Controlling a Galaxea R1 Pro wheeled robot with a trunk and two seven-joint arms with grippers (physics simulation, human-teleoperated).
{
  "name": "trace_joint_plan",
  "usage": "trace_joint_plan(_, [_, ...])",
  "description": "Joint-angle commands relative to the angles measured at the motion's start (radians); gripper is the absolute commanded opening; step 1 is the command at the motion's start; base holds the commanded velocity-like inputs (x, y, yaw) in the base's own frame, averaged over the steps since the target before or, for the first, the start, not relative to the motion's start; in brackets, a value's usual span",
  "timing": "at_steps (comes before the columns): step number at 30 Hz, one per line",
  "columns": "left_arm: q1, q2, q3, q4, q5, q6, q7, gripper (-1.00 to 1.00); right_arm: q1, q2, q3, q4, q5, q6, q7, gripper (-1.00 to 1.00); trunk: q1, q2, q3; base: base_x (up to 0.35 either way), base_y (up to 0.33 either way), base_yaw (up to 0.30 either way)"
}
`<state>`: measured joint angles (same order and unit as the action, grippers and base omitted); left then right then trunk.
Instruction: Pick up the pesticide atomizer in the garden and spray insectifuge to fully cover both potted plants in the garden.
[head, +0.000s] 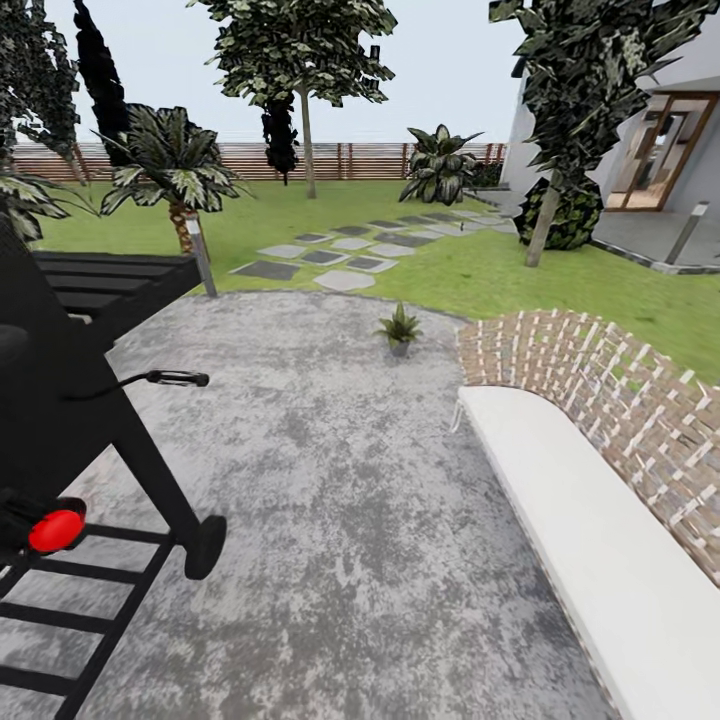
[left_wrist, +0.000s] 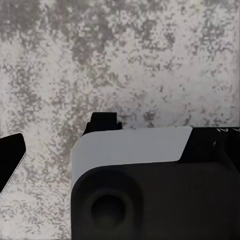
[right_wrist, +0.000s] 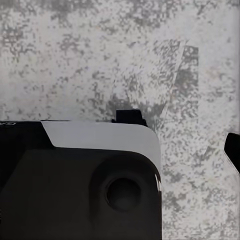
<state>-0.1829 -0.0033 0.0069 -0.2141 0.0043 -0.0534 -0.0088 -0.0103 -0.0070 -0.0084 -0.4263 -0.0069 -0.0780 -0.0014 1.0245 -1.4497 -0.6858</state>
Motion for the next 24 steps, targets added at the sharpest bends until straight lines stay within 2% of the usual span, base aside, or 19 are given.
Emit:
trace_joint_plan(1, [-0.001, 0.000, 0.001, 0.001, 0.000, -0.003, -0.001, 1.00, 0.000, 0.000, -0.001, 0.001, -0.001, -0.003, 0.000, 1.00, 0.001, 0.000, -0.001, 0.341, 0.000, 0.000])
trace_joint_plan(12, [-0.001, -0.001, 0.001, 0.001, 0.000, -0.003, -0.001, 1.00, 0.000, -0.001, -0.001, 0.004, -0.001, -0.003, 0.000, 1.00, 0.001, 0.000, -0.001, 0.341, -0.005, 0.000])
trace_joint_plan(24, [-0.001, -0.001, -0.001, 0.001, 0.001, -0.003, -0.001, 1.00, 0.000, -0.001, -0.001, 0.003, -0.001, -0.003, 0.000, 1.00, 0.001, 0.000, -0.001, 0.338, -0.102, 0.000])
